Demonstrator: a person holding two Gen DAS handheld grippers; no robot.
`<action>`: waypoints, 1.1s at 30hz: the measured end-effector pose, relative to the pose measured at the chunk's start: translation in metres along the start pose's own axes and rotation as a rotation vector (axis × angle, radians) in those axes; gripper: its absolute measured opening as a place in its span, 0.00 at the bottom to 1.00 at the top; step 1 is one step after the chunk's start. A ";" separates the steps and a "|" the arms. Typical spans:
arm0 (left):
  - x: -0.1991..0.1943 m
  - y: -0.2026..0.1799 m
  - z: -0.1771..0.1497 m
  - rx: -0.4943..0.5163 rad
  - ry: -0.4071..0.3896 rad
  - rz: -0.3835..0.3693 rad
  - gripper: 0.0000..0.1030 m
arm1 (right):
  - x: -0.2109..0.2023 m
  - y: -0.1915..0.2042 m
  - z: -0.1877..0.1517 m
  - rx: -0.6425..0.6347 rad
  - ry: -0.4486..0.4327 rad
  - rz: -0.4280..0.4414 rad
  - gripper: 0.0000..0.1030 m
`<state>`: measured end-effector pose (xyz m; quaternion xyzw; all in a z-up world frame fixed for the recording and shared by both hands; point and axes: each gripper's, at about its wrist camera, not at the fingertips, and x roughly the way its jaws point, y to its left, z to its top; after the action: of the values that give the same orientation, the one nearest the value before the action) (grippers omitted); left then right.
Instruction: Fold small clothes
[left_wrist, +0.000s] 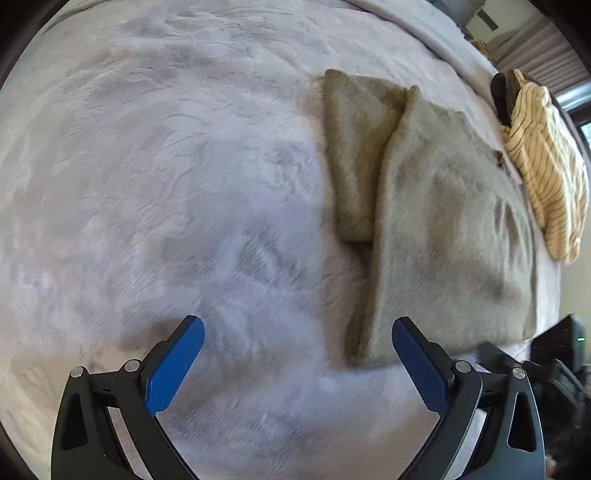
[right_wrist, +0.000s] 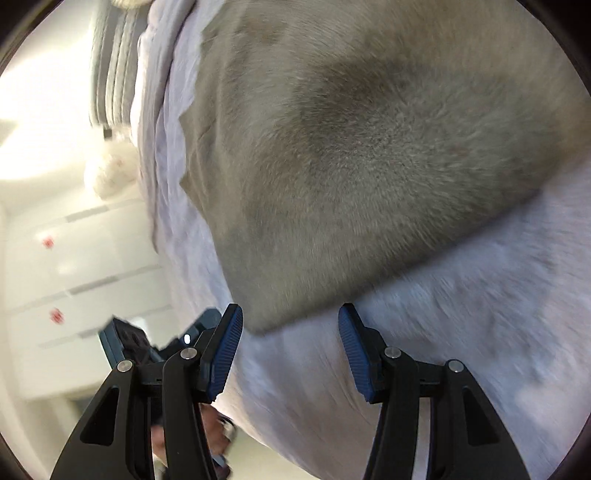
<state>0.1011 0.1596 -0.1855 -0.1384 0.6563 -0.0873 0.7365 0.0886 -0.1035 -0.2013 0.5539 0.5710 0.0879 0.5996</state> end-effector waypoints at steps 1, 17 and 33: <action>0.002 -0.001 0.003 -0.002 0.001 -0.013 0.99 | 0.004 -0.003 0.003 0.028 -0.013 0.028 0.56; 0.037 -0.043 0.054 -0.088 0.059 -0.342 0.99 | -0.005 0.033 0.028 -0.019 0.007 0.281 0.08; 0.079 -0.146 0.093 0.098 0.082 -0.277 0.66 | -0.014 0.026 0.015 -0.215 0.162 -0.019 0.16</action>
<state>0.2104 0.0050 -0.2037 -0.1879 0.6556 -0.2253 0.6958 0.1100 -0.1129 -0.1768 0.4721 0.6099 0.1873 0.6083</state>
